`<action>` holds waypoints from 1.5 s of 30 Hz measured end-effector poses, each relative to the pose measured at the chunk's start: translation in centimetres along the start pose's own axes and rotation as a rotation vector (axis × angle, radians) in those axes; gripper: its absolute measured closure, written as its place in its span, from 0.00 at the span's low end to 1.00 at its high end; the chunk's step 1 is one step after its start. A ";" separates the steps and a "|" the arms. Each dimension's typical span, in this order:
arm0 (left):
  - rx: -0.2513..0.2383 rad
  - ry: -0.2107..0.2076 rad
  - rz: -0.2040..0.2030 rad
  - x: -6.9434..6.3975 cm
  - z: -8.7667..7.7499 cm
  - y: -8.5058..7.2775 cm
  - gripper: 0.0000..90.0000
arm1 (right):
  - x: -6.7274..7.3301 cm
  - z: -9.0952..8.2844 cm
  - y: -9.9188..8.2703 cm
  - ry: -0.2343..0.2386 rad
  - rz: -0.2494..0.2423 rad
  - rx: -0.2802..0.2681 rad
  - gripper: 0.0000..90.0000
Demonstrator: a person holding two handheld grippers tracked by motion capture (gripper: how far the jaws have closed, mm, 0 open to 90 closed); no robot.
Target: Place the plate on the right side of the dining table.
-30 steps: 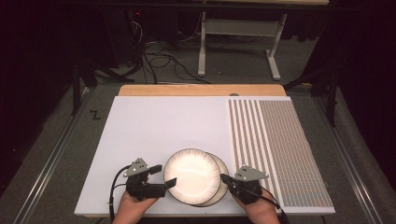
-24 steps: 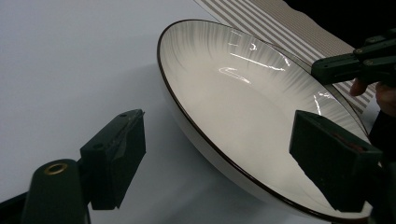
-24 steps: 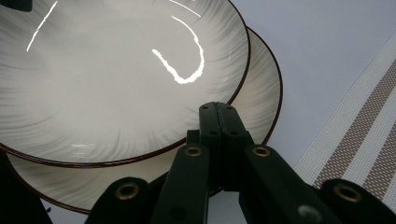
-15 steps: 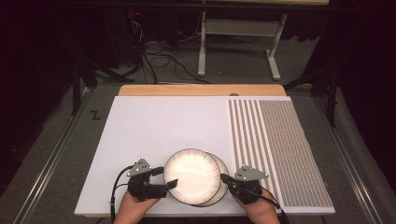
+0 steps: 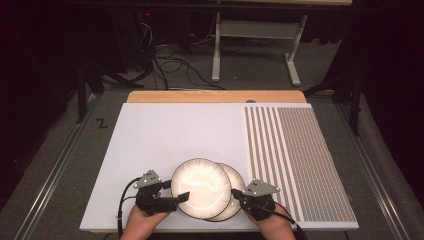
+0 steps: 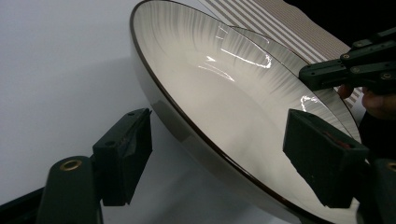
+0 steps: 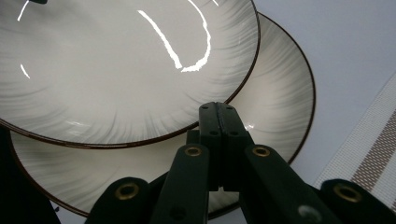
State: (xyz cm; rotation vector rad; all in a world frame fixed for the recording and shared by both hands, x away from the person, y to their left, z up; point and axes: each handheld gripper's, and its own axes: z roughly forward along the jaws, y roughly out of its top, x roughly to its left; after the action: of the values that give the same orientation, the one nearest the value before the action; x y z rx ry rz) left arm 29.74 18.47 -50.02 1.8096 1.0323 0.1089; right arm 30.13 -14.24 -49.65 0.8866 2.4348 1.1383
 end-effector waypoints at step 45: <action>0.079 0.059 -0.053 -0.9 0.0 1.3 0.63 | 0.9 0.3 0.1 0.006 -0.027 0.002 1.00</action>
State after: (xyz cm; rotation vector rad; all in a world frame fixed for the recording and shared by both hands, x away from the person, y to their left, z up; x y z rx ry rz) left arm 29.93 17.64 -48.66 1.8581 1.1394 0.0902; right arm 29.64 -13.49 -49.77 0.8501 2.4452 1.1306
